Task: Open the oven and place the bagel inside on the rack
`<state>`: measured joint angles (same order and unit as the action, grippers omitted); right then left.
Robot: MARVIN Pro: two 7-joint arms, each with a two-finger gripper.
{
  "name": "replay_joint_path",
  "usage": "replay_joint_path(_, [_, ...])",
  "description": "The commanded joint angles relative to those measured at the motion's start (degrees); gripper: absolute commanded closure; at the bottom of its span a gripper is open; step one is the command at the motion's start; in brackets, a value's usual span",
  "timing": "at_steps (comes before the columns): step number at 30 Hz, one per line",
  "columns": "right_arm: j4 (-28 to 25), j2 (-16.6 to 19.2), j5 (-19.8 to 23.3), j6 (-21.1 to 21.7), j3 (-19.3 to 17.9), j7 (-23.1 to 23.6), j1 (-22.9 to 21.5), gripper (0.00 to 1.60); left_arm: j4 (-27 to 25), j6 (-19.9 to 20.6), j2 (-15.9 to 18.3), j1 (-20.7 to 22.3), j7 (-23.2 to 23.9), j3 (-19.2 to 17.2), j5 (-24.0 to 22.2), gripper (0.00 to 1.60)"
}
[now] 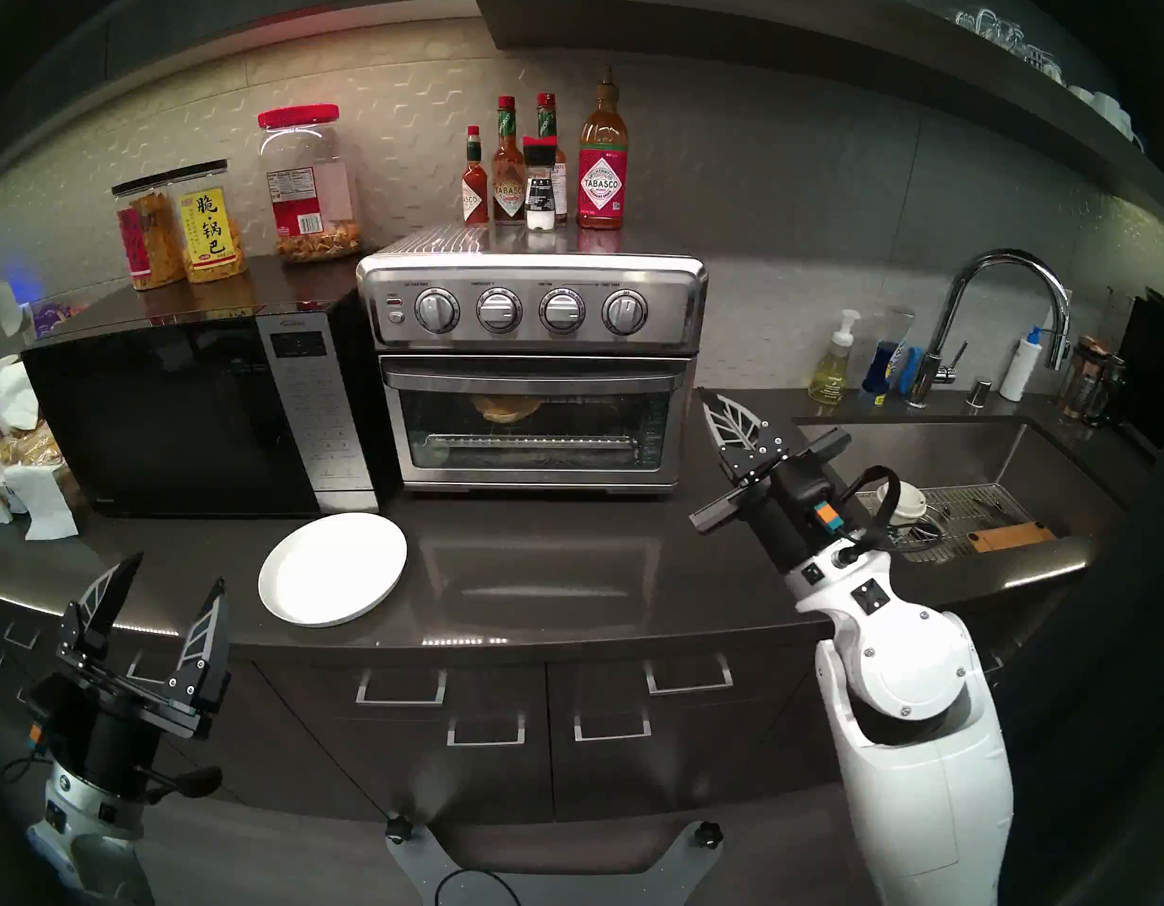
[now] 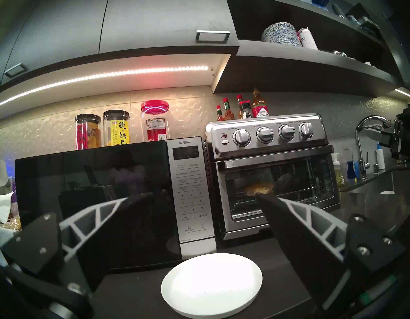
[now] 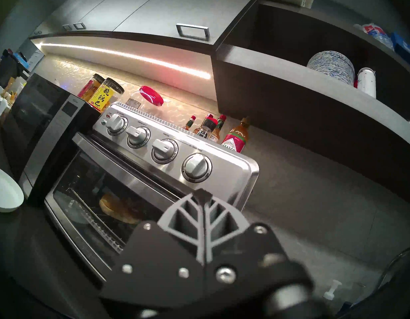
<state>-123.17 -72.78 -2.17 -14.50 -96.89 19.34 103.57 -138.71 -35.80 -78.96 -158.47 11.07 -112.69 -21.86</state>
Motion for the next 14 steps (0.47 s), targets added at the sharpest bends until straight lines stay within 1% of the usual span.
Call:
replay_joint_path(1, [-0.68,-0.34,0.55,-0.99,0.03,-0.21,-0.44,1.60,-1.29,0.01,-0.01,-0.01,0.00,-0.07,-0.06,0.00])
replay_joint_path(14, [-0.63,-0.44,0.56,-1.13,-0.01,-0.13,-0.45,1.60,-1.29,0.07,-0.16,0.04,0.16,-0.09,-0.08,0.00])
